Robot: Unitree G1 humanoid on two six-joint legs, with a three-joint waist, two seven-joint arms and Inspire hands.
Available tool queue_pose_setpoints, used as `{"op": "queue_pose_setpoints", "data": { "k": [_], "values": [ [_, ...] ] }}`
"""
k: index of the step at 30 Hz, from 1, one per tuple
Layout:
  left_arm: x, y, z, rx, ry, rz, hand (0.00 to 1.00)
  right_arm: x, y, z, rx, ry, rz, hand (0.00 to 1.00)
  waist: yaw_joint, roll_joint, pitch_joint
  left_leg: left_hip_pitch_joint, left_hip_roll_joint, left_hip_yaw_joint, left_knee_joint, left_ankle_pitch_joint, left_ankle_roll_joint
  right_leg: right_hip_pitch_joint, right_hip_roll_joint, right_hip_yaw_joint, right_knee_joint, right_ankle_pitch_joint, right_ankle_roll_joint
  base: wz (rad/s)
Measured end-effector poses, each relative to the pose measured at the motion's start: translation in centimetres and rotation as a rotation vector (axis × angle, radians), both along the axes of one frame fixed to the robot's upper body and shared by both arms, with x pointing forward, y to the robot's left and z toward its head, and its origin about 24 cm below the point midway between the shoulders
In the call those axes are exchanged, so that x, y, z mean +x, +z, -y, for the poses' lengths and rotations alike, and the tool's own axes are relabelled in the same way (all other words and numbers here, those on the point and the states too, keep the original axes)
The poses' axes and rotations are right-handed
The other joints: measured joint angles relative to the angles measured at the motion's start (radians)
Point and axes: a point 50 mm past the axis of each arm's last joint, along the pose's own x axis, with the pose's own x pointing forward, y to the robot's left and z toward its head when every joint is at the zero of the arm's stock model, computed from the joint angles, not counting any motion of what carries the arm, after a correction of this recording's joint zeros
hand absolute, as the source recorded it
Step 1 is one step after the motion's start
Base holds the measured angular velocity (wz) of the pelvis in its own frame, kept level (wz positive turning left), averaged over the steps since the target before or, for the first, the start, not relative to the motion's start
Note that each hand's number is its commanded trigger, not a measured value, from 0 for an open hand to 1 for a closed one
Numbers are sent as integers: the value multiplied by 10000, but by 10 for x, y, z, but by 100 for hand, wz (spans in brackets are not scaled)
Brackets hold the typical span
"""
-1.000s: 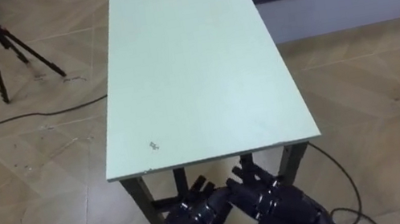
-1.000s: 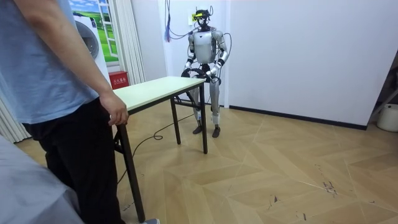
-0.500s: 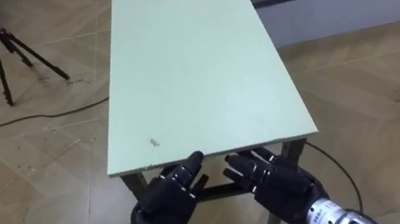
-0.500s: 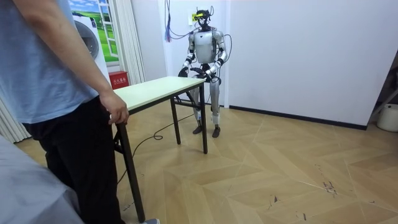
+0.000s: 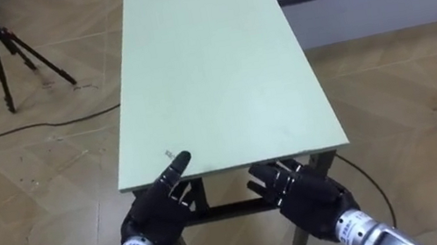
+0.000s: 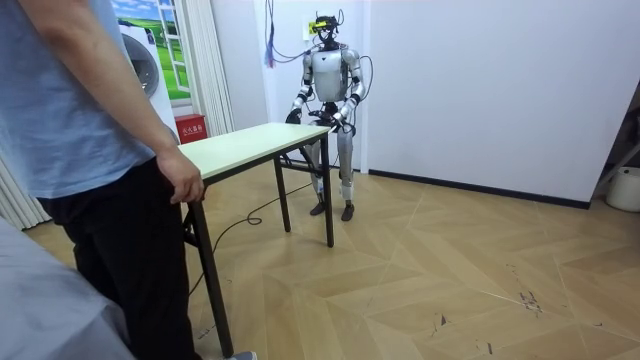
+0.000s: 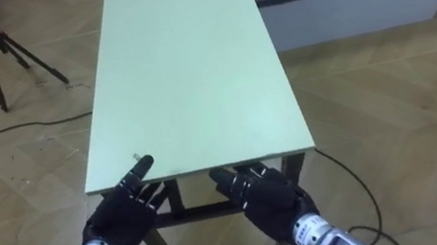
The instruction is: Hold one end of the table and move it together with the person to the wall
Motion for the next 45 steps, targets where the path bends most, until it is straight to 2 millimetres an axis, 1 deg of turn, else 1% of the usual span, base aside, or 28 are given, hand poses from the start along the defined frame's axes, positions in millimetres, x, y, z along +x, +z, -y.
{"op": "queue_pose_setpoints", "data": {
  "k": [4, 6, 11, 14, 17, 18, 21, 28, 31, 32, 33, 34, 35, 40, 41, 42, 45],
  "values": [
    [3, 1, 2, -820, 609, -259, 0, 1, 0, -4, 961, -700, -386, 0, 5, 31, 19, 24, 5, -21, 3, 0, 0, 30, 7, 9, 6, 10, -16, 0],
    [5, 2, 3, -959, 690, -320, 0, 3, 1, -2, 1444, -1149, -532, 0, 14, 97, 60, 36, 3, -10, 28, 0, 0, 23, 5, 12, 10, 18, -26, 0],
    [7, 2, 3, -1019, 761, -502, 0, 10, 5, 6, 2079, -2343, -890, 0, 65, 207, 123, 138, 5, 65, 5, 0, 0, 26, 18, 58, 33, 27, -40, -5],
    [8, 3, 6, -1064, 811, -590, 0, 18, 9, 10, 2418, -3163, -1076, 0, 82, 268, 111, 107, 13, 76, -12, 0, 0, -14, 18, 64, 35, 28, -41, 0],
    [10, 5, 6, -1155, 845, -534, 0, 25, 14, 8, 2690, -3400, -1190, 0, 109, 324, 84, -60, 5, 87, 10, 6, 1, -181, 20, 67, 55, 50, -63, 0],
    [10, 5, 6, -1253, 897, -535, 0, 28, 15, 7, 2819, -3497, -1252, 0, 140, 360, 59, -87, 1, 86, 18, 7, 1, -206, 20, 67, 56, 50, -64, 0],
    [11, 6, 7, -1375, 974, -502, 0, 29, 19, 6, 2971, -3640, -1303, 0, 157, 399, 35, -182, 2, 86, 61, 16, 0, -299, 19, 73, 62, 55, -71, 0],
    [12, 6, 8, -1334, 1006, -716, 0, 31, 20, 4, 3237, -4035, -1584, 0, 119, 432, 15, -198, 4, 84, 152, 17, 1, -295, 9, 85, 103, 58, -76, 0],
    [12, 6, 10, -1534, 1276, -789, 0, 31, 20, 3, 3282, -4146, -1696, 0, 89, 431, 14, -189, 6, 75, 163, 17, 1, -307, 0, 83, 165, 58, -76, 0],
    [12, 6, 10, -1521, 1282, -830, 21, 32, 21, 3, 3231, -4167, -1744, 7, 86, 431, 14, -185, 6, 75, 164, 18, 2, -305, -3, 85, 170, 58, -76, 0],
    [12, 6, 11, -1460, 1260, -842, 100, 32, 21, 3, 3213, -4188, -1790, 66, 80, 431, 14, -185, 6, 75, 166, 19, 3, -306, -7, 86, 173, 58, -76, 0],
    [12, 6, 11, -1430, 1251, -844, 100, 32, 22, 3, 3190, -4196, -1819, 94, 81, 431, 14, -188, 7, 76, 167, 19, 4, -308, -8, 85, 174, 58, -76, 0],
    [13, 6, 11, -1418, 1251, -851, 100, 32, 23, 3, 3146, -4220, -1875, 100, 83, 429, 13, -200, 6, 76, 173, 19, 4, -322, -10, 83, 177, 58, -76, 0],
    [14, 7, 11, -1401, 1253, -852, 100, 34, 25, 2, 3091, -4264, -1882, 100, 88, 418, 6, -320, -1, 76, 206, 19, 4, -418, -15, 75, 180, 57, -76, 0],
    [14, 8, 11, -1374, 1238, -821, 100, 34, 25, 2, 2863, -4237, -1901, 100, 92, 414, 4, -369, -5, 74, 227, 20, 5, -468, -19, 81, 196, 57, -76, 0],
    [14, 8, 13, -1386, 1186, -816, 100, 34, 23, 3, 2536, -4329, -2072, 100, 181, 413, 4, -374, -6, 74, 231, 20, 6, -474, -19, 80, 197, 57, -76, 0],
    [14, 8, 18, -1386, 1106, -792, 100, 32, 19, 5, 2027, -4536, -2353, 100, 304, 406, 8, -446, -10, 17, 232, 20, 6, -536, -33, 24, 212, 56, -75, 5]
  ]
}}
